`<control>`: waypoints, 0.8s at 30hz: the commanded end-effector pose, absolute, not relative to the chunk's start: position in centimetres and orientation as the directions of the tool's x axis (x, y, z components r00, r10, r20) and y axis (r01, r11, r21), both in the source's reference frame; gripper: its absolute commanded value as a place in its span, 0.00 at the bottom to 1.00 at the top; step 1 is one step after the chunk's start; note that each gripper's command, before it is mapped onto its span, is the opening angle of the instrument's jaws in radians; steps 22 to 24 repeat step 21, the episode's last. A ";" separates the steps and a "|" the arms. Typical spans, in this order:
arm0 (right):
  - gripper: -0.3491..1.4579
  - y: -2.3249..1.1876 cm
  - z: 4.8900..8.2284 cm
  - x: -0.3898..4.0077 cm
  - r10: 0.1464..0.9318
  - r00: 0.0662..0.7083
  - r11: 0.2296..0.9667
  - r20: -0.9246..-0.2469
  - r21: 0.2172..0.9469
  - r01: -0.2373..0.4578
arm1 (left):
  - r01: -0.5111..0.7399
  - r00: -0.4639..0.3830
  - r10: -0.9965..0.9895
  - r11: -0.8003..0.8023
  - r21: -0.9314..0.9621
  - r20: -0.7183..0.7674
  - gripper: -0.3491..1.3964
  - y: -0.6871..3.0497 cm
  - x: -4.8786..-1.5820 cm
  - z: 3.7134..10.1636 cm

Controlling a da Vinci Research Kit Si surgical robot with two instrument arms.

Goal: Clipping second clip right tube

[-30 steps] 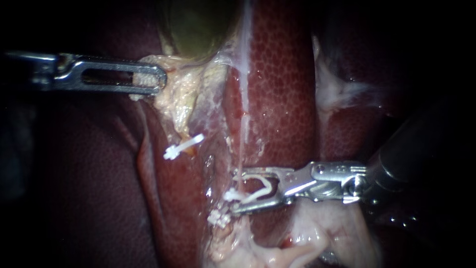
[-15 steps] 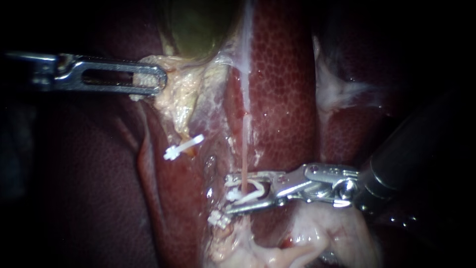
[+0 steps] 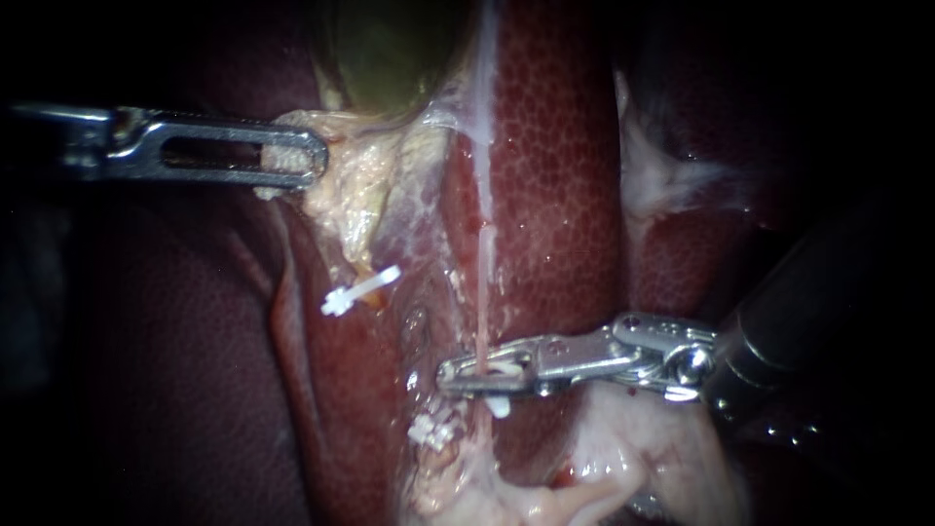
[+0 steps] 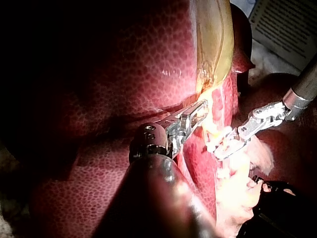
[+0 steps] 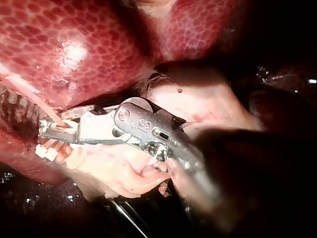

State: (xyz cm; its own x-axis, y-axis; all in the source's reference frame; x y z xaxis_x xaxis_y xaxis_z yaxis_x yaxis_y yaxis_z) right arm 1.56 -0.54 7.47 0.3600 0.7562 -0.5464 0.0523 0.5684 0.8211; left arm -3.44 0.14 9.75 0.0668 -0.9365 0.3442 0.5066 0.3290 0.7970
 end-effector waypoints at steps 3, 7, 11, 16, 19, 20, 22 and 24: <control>0.00 -0.54 7.46 1.56 0.762 0.363 0.557 -0.536 0.828 0.054 | 0.506 0.067 -0.936 0.329 0.797 0.344 0.00 0.13 -3.44 9.75; 0.00 -0.56 7.45 1.56 0.765 0.367 0.549 -0.529 0.834 0.059 | 0.506 0.067 -0.936 0.329 0.797 0.344 0.00 0.13 -3.43 9.75; 0.00 -0.57 7.46 1.56 0.768 0.367 0.545 -0.525 0.837 0.057 | 0.506 0.067 -0.936 0.330 0.797 0.345 0.00 0.13 -3.43 9.75; 0.00 -0.57 7.47 1.56 0.767 0.367 0.545 -0.526 0.836 0.057 | 0.507 0.067 -0.936 0.330 0.797 0.345 0.00 0.13 -3.44 9.75; 0.00 -0.57 7.47 1.56 0.771 0.368 0.541 -0.521 0.839 0.055 | 0.506 0.067 -0.936 0.330 0.797 0.345 0.00 0.13 -3.44 9.75; 0.00 -0.57 7.47 1.56 0.771 0.368 0.541 -0.521 0.839 0.055 | 0.506 0.067 -0.936 0.330 0.797 0.345 0.00 0.13 -3.44 9.75; 0.00 -0.57 7.47 1.56 0.770 0.368 0.541 -0.521 0.839 0.056 | 0.506 0.067 -0.936 0.330 0.797 0.345 0.00 0.13 -3.44 9.75; 0.00 -0.57 7.47 1.56 0.770 0.368 0.541 -0.521 0.839 0.056 | 0.506 0.067 -0.936 0.330 0.797 0.345 0.00 0.13 -3.44 9.75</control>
